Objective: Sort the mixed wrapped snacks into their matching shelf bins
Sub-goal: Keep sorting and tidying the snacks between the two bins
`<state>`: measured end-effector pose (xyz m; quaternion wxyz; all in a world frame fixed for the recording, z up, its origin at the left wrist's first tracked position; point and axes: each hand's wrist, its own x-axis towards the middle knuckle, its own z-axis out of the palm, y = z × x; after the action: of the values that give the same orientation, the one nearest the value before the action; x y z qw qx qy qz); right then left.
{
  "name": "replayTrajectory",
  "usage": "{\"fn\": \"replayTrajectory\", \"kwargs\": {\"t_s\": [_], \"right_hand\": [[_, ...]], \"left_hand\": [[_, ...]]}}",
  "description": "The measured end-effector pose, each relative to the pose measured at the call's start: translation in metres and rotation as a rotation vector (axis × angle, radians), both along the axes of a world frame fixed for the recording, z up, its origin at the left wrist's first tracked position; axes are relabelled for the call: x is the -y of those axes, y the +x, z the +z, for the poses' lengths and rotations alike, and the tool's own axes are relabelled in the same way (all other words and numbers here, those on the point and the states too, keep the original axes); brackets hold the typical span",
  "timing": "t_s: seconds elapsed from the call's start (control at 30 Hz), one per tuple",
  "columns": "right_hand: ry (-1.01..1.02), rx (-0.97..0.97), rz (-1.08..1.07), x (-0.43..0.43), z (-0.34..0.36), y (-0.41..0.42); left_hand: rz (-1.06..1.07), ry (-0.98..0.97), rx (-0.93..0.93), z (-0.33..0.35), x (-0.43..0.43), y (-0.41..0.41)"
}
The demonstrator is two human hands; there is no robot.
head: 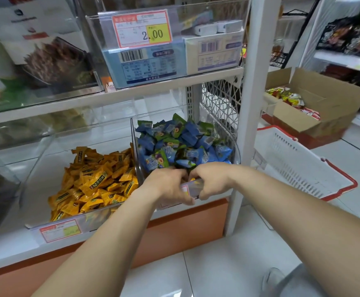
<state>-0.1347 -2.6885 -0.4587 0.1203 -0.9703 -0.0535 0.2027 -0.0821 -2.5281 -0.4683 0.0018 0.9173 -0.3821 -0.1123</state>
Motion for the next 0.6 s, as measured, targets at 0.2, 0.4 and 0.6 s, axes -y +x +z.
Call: {"fn": "replayTrajectory", "kwargs": {"t_s": [0.2,0.4,0.6], "right_hand": [[0.198,0.044,-0.019,0.005,0.0,-0.006],[0.595,0.103,-0.156,0.014,0.003,-0.012],[0.903,0.186,-0.384,0.015,0.003,-0.011]], "left_hand": [[0.019,-0.126,-0.1,0.006,-0.007,0.001],[0.074,-0.419,-0.242,0.016,-0.017,0.002],[0.277,-0.905,-0.39,0.024,-0.022,-0.002]]}}
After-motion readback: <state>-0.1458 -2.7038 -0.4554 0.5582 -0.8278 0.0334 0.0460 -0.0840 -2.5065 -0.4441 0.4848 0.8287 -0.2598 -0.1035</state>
